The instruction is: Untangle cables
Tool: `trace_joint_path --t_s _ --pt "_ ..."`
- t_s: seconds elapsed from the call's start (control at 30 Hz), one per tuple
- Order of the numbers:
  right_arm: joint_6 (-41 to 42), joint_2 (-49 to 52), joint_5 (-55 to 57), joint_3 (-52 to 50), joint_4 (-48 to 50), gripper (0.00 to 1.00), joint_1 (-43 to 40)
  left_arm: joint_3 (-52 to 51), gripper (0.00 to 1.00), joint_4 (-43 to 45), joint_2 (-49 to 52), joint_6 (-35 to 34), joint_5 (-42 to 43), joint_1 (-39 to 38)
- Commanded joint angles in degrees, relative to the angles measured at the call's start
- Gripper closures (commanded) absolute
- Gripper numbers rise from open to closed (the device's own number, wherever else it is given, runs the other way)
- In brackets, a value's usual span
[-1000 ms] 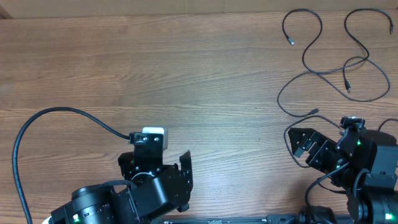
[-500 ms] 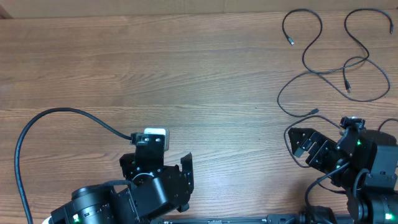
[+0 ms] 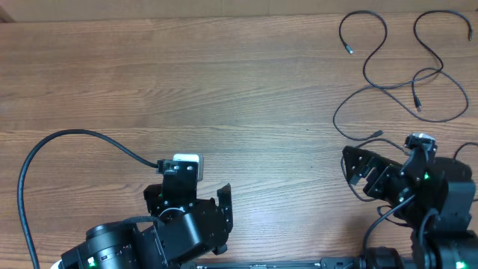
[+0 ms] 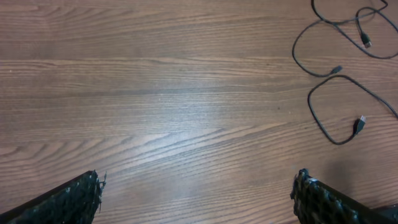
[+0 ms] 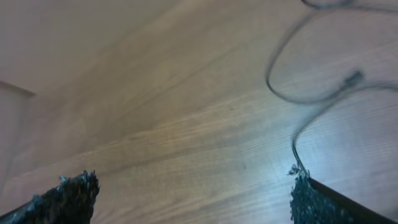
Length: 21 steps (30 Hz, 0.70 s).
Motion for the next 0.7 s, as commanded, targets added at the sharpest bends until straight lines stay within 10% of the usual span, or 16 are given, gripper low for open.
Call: trace_joint_path --t_s 0.0,0.67 --pt "-4.3 -3.1 -0.9 -3.1 3.7 0.0 0.7 -0.3 0.01 0.0 0.1 -0.8 -0.1 -0.3" --pt "-17.8 -28.2 -2.5 -29.0 29.9 0.0 3.6 -0.3 0.01 0.0 0.1 -0.8 -0.1 -0.3"
